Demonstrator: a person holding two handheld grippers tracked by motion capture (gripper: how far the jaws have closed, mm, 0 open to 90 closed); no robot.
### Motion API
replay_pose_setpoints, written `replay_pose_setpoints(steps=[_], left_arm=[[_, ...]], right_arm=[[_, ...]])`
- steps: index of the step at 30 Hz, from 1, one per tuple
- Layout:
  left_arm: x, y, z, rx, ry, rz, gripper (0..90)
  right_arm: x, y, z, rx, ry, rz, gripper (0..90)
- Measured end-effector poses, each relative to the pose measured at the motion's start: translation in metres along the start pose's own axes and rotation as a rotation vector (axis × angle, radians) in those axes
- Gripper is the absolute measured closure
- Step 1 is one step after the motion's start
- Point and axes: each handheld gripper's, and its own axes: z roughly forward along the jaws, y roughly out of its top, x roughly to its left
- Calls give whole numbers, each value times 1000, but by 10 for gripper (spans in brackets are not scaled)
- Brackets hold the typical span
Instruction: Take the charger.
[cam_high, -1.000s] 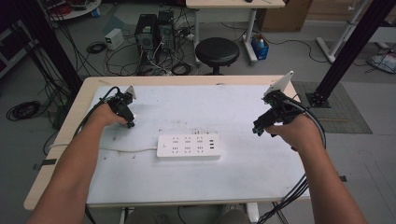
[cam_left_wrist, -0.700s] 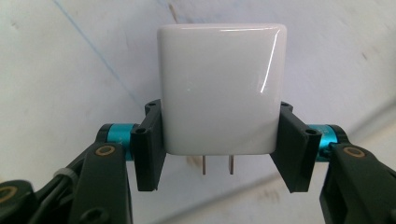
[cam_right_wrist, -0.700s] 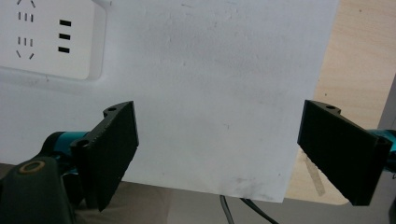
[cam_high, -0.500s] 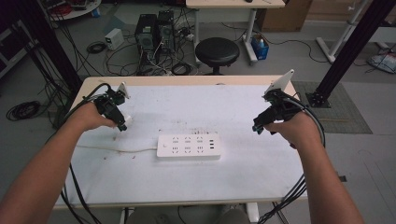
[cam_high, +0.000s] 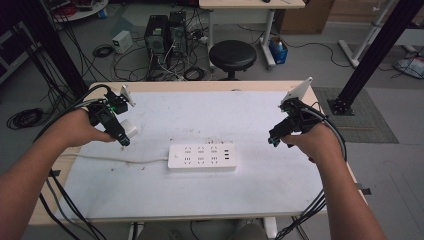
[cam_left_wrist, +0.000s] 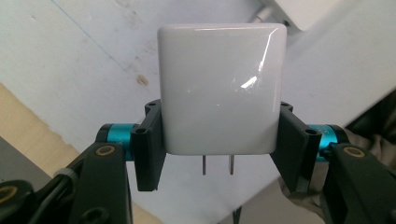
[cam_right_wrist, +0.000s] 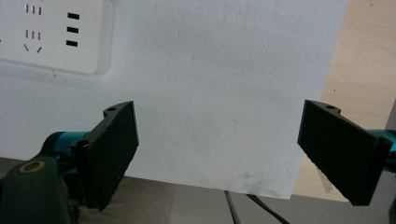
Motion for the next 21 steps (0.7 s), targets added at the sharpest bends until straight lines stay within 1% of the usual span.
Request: replay_pose_setpoints(steps=[1, 2, 3, 4, 5, 6, 8, 9, 13, 14, 15, 18, 20, 21], left_arm=[[0, 0, 0, 0, 0, 0, 426], [-7, -3, -9, -6, 10, 11, 425], [-9, -4, -12, -8, 6, 13, 426], [-9, -4, -12, -8, 6, 13, 426], [-12, -5, -15, -7, 6, 16, 426], [-16, -7, -18, -9, 1, 28, 425], [-16, -7, -18, -9, 1, 28, 426], [-19, -8, -22, -1, 5, 46, 426], [-21, -10, -22, -8, 6, 55, 426], [-24, -10, -20, -8, 3, 70, 426], [-24, -10, -20, -8, 3, 70, 426], [-29, -11, -16, -16, -10, 98, 426], [-32, -11, -15, -24, -11, 117, 426], [-33, -10, -15, -25, -13, 133, 426]], right_arm=[[0, 0, 0, 0, 0, 0, 119], [3, -1, -1, 5, 0, -2, 119], [3, -2, 0, 4, -3, -9, 119], [3, -2, 0, 4, -3, -9, 119], [5, -3, -2, 7, -3, -12, 119], [6, -4, -3, 4, 2, -9, 119], [6, -4, -3, 0, 2, -9, 119], [6, -4, -3, 0, 2, -9, 119], [6, -4, -6, -3, -1, -10, 119], [6, -5, -5, -1, -4, -11, 119], [6, -5, -5, -1, -4, -11, 119], [4, -7, -2, -1, 5, -10, 119], [3, -7, -2, 0, 10, -4, 119], [2, -8, -2, -2, 15, -2, 119]])
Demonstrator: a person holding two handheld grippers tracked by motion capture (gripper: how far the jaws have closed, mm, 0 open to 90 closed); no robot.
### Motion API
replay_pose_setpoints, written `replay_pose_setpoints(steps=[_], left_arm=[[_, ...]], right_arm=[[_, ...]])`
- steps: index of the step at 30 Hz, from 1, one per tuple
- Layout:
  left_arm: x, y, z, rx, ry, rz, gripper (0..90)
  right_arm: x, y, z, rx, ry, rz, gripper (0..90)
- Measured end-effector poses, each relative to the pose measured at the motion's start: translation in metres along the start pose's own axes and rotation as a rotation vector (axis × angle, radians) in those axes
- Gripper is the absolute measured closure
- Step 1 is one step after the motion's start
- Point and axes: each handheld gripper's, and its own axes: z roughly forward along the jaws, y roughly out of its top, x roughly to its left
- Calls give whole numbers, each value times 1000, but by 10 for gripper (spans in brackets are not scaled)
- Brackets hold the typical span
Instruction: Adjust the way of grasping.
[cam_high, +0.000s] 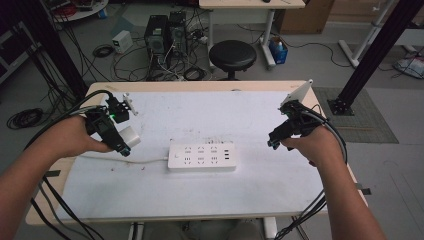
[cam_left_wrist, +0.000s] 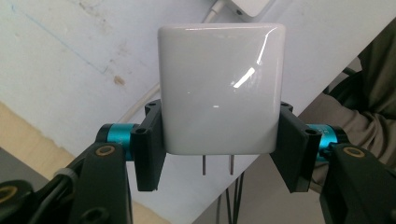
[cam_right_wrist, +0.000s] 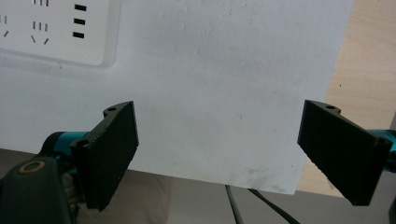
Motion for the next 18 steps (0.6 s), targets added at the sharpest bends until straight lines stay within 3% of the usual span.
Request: replay_pose_setpoints(steps=[7, 8, 9, 13, 18], left_arm=[[-5, 7, 0, -78, -41, 103, 426], [-5, 7, 0, -78, -41, 103, 425], [-7, 10, 4, -100, -77, 136, 425], [-12, 17, 11, -117, -120, 243, 426], [-19, 23, 19, -186, -177, 362, 426]], right_arm=[[2, -3, -2, -1, 29, -5, 119], [2, -3, -2, -1, 29, -5, 119], [3, -3, -2, -4, 32, -7, 119], [11, 1, -3, -4, 73, -10, 119], [17, 3, -4, -2, 96, -13, 119]])
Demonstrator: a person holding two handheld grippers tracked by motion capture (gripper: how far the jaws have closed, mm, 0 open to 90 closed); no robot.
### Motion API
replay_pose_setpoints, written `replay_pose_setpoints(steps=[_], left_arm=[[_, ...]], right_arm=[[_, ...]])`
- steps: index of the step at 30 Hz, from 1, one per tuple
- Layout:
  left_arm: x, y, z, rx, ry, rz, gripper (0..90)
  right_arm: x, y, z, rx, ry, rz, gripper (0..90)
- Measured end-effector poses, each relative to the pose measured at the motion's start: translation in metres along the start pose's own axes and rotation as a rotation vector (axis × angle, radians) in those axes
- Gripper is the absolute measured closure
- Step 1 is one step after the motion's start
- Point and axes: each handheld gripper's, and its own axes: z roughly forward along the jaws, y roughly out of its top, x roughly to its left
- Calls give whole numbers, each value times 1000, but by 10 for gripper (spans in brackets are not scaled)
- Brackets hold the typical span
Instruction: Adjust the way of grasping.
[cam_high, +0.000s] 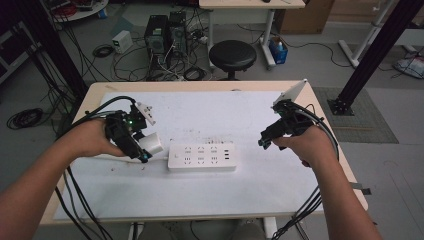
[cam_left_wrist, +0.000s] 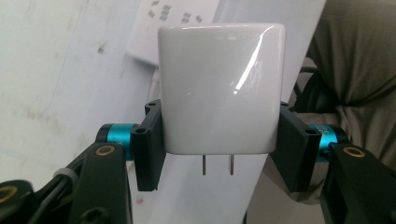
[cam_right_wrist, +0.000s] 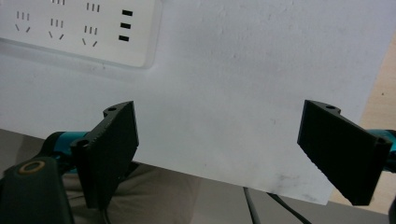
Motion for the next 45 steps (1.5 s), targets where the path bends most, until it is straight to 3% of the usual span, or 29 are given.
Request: replay_pose_setpoints(steps=[3, 6, 14, 18, 23, 26, 27, 28, 29, 30, 31, 32, 34, 38, 39, 41, 45], left_arm=[[-3, 4, 2, -49, -17, 80, 426], [-6, 8, 3, -96, -25, 116, 426], [-9, 22, 7, -212, -34, 162, 426], [-12, 29, 10, -232, -44, 177, 426], [-15, 36, 16, -218, -43, 203, 426], [-18, 40, 21, -216, -45, 208, 425], [-18, 40, 21, -216, -45, 208, 426], [-20, 43, 24, -210, -47, 216, 425], [-20, 43, 24, -210, -47, 216, 426], [-21, 44, 26, -206, -45, 217, 426], [-21, 45, 27, -200, -42, 224, 425], [-21, 45, 28, -195, -41, 227, 425], [-22, 48, 33, -202, -46, 222, 425], [-22, 51, 36, -185, -43, 235, 426], [-23, 52, 37, -188, -43, 231, 425], [-24, 55, 39, -182, -40, 243, 425], [-28, 61, 44, -192, -36, 239, 425]], right_arm=[[1, 0, 0, 0, 9, 1, 119], [0, 0, -1, -5, 23, 7, 119], [-4, -3, 1, -30, 121, 27, 119], [-2, -7, 2, -65, 183, 36, 119], [3, -13, 9, -94, 378, 56, 119], [9, -13, 18, -64, 483, 68, 119], [9, -13, 18, -64, 483, 68, 119], [14, -14, 25, -50, 552, 80, 119], [14, -14, 25, -50, 552, 80, 119], [17, -14, 30, -46, 609, 97, 119], [18, -14, 32, -48, 636, 99, 120], [18, -14, 32, -48, 636, 99, 120], [24, -14, 36, -37, 713, 108, 120], [32, -13, 37, -32, 768, 118, 122], [37, -12, 37, -51, 812, 142, 122], [39, -11, 38, -57, 826, 143, 121], [53, -7, 48, -33, 899, 152, 122]])
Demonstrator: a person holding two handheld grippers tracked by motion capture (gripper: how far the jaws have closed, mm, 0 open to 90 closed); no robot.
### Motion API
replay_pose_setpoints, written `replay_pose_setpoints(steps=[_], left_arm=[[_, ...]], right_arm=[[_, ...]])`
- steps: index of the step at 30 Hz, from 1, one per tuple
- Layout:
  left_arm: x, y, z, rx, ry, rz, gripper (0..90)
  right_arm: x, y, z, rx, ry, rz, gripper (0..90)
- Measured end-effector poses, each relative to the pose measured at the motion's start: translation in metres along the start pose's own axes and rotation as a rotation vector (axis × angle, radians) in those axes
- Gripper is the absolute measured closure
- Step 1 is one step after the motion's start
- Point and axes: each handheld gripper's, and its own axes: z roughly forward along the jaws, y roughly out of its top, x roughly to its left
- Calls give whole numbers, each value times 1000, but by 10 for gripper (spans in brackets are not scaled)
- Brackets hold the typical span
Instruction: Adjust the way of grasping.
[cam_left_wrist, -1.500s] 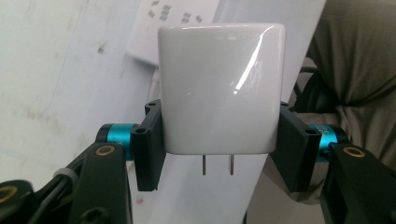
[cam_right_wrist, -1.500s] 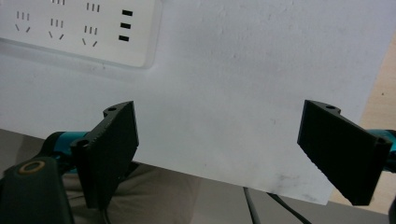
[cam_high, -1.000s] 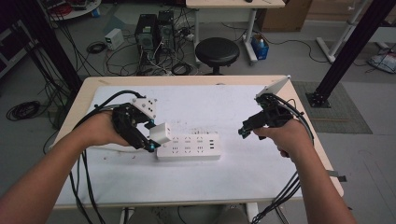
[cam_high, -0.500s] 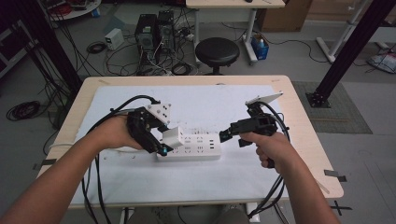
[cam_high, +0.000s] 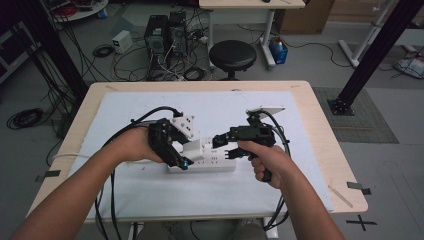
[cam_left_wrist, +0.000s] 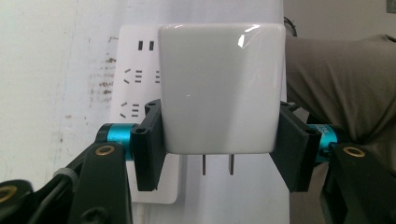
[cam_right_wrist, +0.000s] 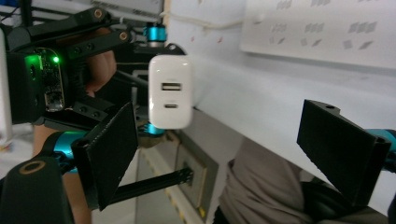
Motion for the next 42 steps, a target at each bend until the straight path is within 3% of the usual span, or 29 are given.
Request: replay_pose_setpoints(steps=[4, 5, 10, 12, 15, 20, 22, 23, 27, 34, 37, 38, 40, 42], left_arm=[[0, 4, 3, 14, 0, 13, 425], [0, 5, 4, 18, -1, 19, 425], [0, 8, 7, 15, -4, 24, 425], [0, 9, 7, 11, -6, 26, 425], [-1, 10, 8, 9, -5, 33, 426], [-2, 12, 11, 6, -2, 38, 425], [-1, 12, 11, 16, -1, 49, 425], [-2, 12, 12, 19, -2, 53, 425], [-2, 13, 13, 19, 3, 58, 425], [-3, 14, 14, 28, 13, 66, 425], [-2, 16, 16, 40, 7, 34, 414], [-2, 17, 16, 37, 9, 14, 374], [0, 18, 17, 80, -13, -13, 297], [1, 18, 17, 107, -13, -34, 284]], right_arm=[[0, 0, 13, 25, 45, 8, 122], [0, 0, 19, 31, 59, 15, 164], [2, 1, 26, 25, 75, 14, 190], [2, 1, 27, 23, 84, 19, 267], [1, 3, 29, 33, 101, 20, 279], [0, 4, 33, 43, 129, 39, 404], [0, 4, 33, 46, 127, 36, 425], [0, 4, 34, 37, 125, 27, 524], [-2, 5, 33, 38, 114, 23, 590], [-3, 5, 32, 39, 119, 30, 614], [-2, 5, 33, 36, 103, 21, 620], [-1, 5, 33, 39, 97, 16, 620], [0, 5, 34, 44, 66, 3, 620], [1, 4, 33, 33, 47, -2, 620]])
